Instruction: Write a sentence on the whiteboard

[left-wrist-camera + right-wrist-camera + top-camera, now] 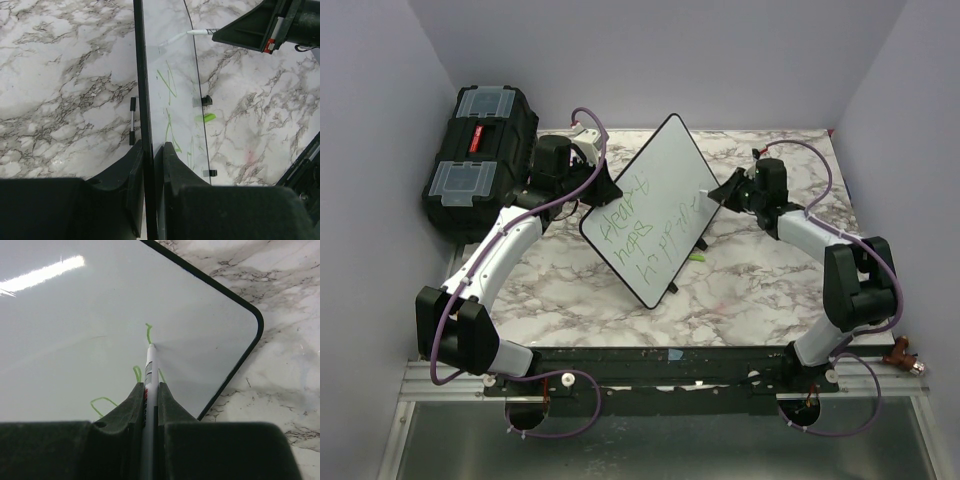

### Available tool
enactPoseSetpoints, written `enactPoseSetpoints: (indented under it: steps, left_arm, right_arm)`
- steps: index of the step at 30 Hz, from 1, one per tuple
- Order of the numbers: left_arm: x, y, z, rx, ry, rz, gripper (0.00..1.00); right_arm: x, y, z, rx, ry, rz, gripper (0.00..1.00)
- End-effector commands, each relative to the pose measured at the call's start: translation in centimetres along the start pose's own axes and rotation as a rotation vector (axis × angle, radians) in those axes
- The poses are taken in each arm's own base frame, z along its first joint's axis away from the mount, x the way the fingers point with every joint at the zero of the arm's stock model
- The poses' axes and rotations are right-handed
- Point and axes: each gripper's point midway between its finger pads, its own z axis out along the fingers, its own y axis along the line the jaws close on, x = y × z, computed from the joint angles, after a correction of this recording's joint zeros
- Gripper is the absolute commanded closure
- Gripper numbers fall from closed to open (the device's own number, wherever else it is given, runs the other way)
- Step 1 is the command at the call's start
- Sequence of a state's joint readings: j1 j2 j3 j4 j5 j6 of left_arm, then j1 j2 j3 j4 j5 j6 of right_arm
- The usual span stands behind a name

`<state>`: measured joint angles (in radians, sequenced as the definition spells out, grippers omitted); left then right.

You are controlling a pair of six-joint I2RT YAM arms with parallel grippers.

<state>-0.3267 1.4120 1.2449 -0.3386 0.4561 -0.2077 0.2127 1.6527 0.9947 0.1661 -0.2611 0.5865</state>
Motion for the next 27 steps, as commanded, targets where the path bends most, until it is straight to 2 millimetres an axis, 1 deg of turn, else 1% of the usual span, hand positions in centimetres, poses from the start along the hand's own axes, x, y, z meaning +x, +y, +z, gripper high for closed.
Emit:
enactPoseSetpoints:
  steps: [1,6,10,16,24,27]
  left_arm:
    - [1.1,0.6,-0.2,-0.018,0.028,0.107,1.0]
    - [1.0,0.6,-0.2,-0.018,0.026,0.107,1.0]
    - [1.1,0.5,-0.3,-0.017,0.026,0.107,1.0]
    - [1.0,0.5,-0.3,-0.018,0.024,0.107,1.0]
    - [1.0,0.5,-0.3,-0.016,0.024,0.108,1.0]
    - [1.0,0.5,-0.3,-0.015,0.023,0.108,1.0]
  right_arm:
    - [2.9,-0.1,-0.5,-0.038,0.083,0.016,0.99]
    - [3.6,-1.1,-0.5,-0.003,0.089,0.019,0.99]
    - [3.5,-2.3,-0.3,0.06,0.074,0.027,1.0]
    - [3.7,-2.9,-0.1,0.09,0.084,0.017,0.99]
    - [4.6,-3.5,-0.6,0.107,0.106,0.015,0.99]
    - [5.3,-3.4,-1.0,0.094,0.129,0.016,0.99]
